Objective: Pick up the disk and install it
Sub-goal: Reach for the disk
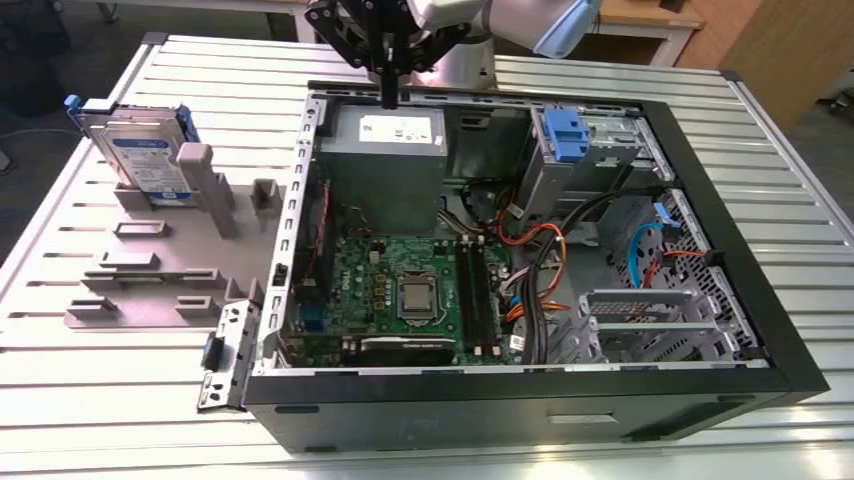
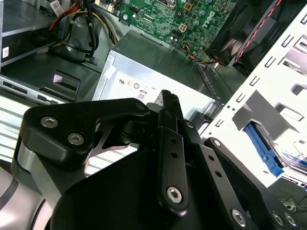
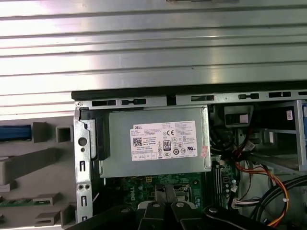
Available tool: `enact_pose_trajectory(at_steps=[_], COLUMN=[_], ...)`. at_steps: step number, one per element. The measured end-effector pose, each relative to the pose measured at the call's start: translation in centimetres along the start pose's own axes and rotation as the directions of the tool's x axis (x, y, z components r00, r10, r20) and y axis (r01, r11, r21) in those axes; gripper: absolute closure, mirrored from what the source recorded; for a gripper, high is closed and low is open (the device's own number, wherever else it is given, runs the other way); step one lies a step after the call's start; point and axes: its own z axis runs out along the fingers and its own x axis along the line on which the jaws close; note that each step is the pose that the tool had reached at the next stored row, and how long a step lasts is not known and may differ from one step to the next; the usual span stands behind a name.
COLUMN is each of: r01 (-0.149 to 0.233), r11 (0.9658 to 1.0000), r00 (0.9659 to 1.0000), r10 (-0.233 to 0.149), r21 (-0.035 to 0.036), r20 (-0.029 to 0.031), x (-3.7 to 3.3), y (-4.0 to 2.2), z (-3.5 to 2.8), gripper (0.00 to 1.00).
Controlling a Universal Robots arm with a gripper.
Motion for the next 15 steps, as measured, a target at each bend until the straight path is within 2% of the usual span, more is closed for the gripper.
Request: enact_pose_trajectory(at_steps=[15], r01=[0.0], r11=[1.0], r00=[1.0], r10=[0.0], r21=[0.0], r20=[0.0], x=[0.32], y=[-0.02], z=[-0.01], gripper=[0.89])
